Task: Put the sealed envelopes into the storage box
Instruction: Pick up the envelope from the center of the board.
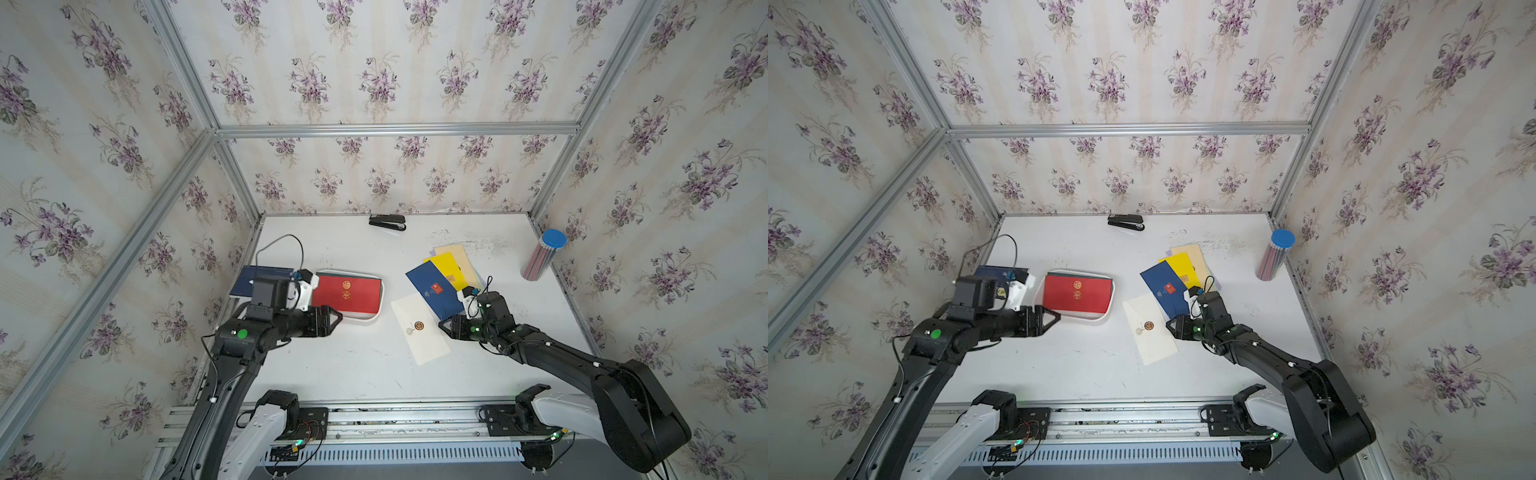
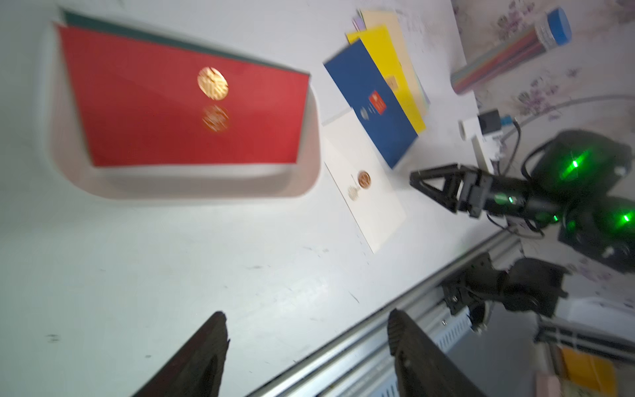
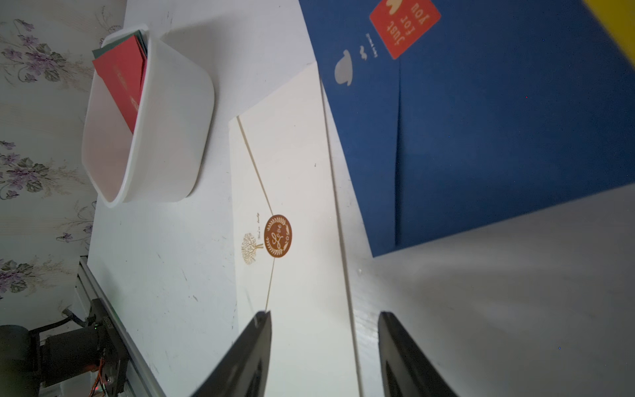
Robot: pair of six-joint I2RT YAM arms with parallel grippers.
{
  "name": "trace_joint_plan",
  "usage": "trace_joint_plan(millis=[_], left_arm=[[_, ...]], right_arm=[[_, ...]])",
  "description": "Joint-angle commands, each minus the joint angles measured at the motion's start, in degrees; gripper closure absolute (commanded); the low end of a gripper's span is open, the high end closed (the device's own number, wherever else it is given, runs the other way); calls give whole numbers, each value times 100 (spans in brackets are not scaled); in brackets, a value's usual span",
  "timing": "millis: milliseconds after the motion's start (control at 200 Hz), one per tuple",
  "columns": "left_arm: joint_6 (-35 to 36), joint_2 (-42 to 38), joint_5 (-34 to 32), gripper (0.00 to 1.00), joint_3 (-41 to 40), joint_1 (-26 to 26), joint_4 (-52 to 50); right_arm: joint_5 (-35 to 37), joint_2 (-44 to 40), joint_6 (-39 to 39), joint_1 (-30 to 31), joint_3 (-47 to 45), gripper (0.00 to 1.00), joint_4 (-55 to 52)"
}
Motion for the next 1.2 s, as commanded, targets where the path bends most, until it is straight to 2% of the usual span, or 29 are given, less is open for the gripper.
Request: trace_joint_plan(millis=[0,75,140,215,225,260,355,475,710,1089,1194], left_arm=[[-1858,-523,-18,28,-812,-1373,730],[-2572,-647,-900,28,-1307,-2441,1151],[-2987,-269,-1409,29,-1522,-3171,1653],[-3369,578,-1911,30,-1455,-3892,2218],[-3394,719,-1995,30,-1423,-3974,2255],[-3486,1171,-2265,30,-1253,-4255,2374],[-3593,2337,-2667,31,-740,-4647,2638],[-3787,3300,-2640,31,-514,-4740,3498],[-3692,4568,-2907,31,350,-4714,3466],[-3912,5066,-2692,30,146,-4360,3884],[-3947,5147,-2505,30,-33,-4236,4274]], right_arm=[[99,91,127,83,67,46,-5],[215,168,199,210,128,46,-3],[327,237,272,363,198,46,0],[497,321,356,477,309,46,-66],[543,334,367,664,329,46,-97],[695,353,422,768,377,46,-179],[894,291,624,781,328,46,-118],[960,344,725,804,352,47,-110],[1005,654,727,808,492,47,-123],[786,1372,836,808,591,49,27],[618,1464,848,808,575,50,72]])
